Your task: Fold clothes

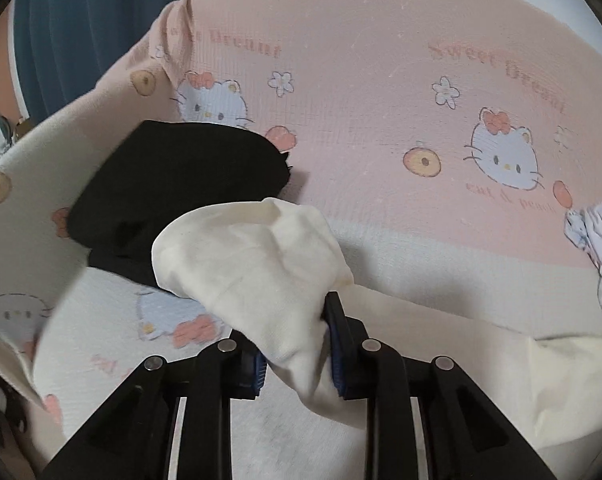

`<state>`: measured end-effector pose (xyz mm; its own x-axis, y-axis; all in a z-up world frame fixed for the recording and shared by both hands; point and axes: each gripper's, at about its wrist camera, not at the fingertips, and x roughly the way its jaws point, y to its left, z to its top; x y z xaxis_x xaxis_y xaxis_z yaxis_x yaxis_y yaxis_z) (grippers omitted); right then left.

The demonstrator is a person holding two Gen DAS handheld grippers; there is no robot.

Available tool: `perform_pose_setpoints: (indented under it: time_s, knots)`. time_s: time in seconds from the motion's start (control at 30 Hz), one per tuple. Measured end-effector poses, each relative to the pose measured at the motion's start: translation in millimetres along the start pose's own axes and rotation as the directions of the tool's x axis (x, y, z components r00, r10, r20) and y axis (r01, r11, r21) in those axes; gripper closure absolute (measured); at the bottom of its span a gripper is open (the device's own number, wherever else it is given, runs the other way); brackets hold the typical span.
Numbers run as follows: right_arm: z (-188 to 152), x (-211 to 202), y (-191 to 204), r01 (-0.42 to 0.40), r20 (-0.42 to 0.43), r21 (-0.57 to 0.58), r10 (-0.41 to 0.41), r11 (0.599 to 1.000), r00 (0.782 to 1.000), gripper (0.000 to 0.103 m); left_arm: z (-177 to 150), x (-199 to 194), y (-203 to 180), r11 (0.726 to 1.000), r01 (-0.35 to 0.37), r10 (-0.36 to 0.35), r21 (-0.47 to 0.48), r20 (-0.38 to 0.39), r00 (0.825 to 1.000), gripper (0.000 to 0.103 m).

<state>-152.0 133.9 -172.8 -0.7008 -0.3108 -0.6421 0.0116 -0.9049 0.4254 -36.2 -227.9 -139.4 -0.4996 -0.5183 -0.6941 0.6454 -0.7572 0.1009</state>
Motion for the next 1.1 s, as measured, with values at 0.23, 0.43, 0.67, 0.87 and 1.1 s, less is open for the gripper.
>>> perform_pose_setpoints:
  time_s: [0.23,0.43,0.67,0.87,1.1]
  knots:
    - [-24.5,-32.5,25.2,-0.209,-0.043,-0.118,0.205,0.971,0.978,0.082,-23.8,-45.3,70.7,0.998,0.007,-0.007,-0.059,-0.007,1.000,0.081]
    - [-47.3,-40.9,33.7,-0.318,-0.104,-0.041,0.312,0.947,0.944,0.082,-46.2,-75.0,140.6,0.993,0.044,-0.039,-0.106,0.044,0.998,0.081]
    - [-83.6,13.4,0.7,-0.223,-0.334,0.121,0.251,0.967,0.909,0.079,-100.6,-6.2,199.6,0.915,0.106,-0.190,-0.389,-0.183,0.965,0.077]
    - [-99.3,36.4,-72.4,-0.247,-0.345,0.604,0.528,0.758,0.776,0.072,-102.6,1.8,212.5,0.886,0.139,-0.250,-0.442,-0.204,0.947,0.075]
    - [-95.0,17.0,-71.5,-0.226,-0.397,0.518,0.467,0.825,0.790,0.058,-111.3,-15.5,239.5,0.682,0.187,-0.430,-0.707,-0.181,0.885,0.051]
